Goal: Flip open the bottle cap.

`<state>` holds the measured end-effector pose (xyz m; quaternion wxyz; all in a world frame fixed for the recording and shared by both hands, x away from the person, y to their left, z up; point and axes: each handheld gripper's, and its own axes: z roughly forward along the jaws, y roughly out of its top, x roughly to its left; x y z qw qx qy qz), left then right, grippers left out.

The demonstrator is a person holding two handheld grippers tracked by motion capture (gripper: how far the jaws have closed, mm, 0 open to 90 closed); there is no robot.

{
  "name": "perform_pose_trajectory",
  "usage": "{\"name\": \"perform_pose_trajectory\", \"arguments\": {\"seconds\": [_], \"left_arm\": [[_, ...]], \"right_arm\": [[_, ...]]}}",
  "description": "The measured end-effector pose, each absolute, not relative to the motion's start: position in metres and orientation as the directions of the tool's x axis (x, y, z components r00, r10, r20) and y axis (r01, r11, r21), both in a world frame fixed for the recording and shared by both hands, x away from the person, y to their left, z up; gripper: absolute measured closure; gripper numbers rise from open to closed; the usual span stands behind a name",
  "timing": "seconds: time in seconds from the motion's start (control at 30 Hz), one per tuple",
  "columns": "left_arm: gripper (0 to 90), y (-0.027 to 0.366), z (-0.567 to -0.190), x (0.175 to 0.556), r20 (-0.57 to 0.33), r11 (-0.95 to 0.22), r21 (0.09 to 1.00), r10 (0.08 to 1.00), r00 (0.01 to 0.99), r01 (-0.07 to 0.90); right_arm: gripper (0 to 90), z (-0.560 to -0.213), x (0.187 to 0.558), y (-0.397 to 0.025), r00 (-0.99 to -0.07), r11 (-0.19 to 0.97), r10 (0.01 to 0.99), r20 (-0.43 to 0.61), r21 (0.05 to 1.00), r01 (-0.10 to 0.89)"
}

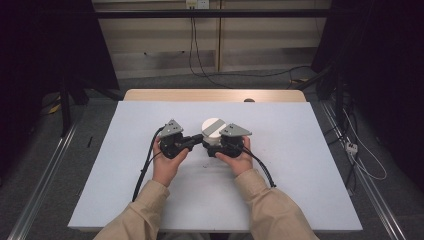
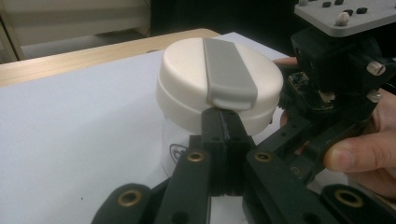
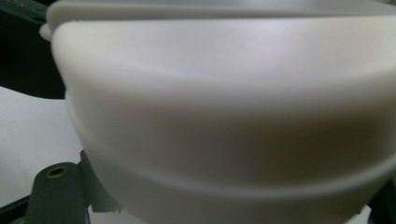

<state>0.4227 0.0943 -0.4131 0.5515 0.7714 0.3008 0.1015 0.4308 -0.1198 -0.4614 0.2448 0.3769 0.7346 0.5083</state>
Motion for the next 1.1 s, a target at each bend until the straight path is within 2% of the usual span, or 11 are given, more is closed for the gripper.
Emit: {"name": "perform_pose_trajectory", "arguments": {"seconds": [1.1], "left_arm": [[90.0,0.084,-0.386,0.428,-0.165,-0.189,0.929,0.557,0.814,0.317]], "right_arm": [[18.6,-0.462,0.431,-0.119,-0.596,0.203,0.803,0.020,0.930,0.305]]}}
